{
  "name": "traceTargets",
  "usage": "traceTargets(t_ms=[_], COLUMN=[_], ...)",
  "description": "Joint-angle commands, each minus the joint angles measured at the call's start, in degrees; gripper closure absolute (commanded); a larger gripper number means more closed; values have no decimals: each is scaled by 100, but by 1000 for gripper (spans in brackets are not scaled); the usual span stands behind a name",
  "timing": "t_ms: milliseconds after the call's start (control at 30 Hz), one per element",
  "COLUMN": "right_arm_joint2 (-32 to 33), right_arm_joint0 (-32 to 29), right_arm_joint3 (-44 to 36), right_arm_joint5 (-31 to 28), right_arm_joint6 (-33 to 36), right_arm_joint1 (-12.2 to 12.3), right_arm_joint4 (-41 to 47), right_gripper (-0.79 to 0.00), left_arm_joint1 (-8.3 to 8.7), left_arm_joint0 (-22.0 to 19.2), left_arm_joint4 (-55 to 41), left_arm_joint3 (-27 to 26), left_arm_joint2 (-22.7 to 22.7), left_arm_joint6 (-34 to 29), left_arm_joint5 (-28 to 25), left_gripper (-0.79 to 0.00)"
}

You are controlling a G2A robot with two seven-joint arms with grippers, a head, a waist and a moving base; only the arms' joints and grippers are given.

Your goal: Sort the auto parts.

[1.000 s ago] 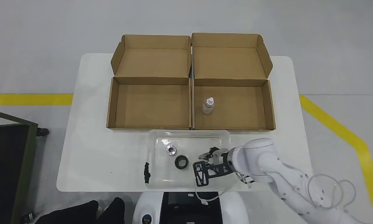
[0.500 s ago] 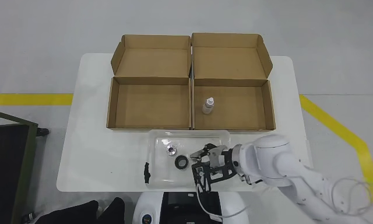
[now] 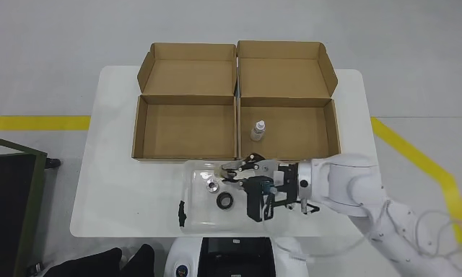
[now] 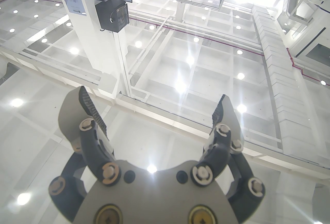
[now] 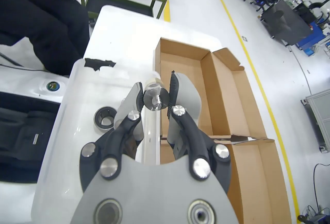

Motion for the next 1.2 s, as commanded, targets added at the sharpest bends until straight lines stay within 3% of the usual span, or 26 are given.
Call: traceTargets(t_ms=[0,733,1167], right_arm_joint2=[110,1799,1939], right_arm_joint0=[18,332,504], right_arm_joint3=[-4,-176,-213], right_arm_joint5=[14,251,287], right_arm_joint6=[-131,-1081,-1380], right_arm_joint1=[6,88,75], right_arm_joint4=[-19,760,812], right_gripper=[0,0,0], left_arm_joint1=[0,0,0], left_arm_joint0=[0,0,0], left_arm_joint4=[0,0,0], left_arm_joint3=[0,0,0], left_arm_joint2=[0,0,0], left_arm_joint6=[0,0,0], left_arm_joint5=[0,0,0], left_gripper=[-785,-785,-785])
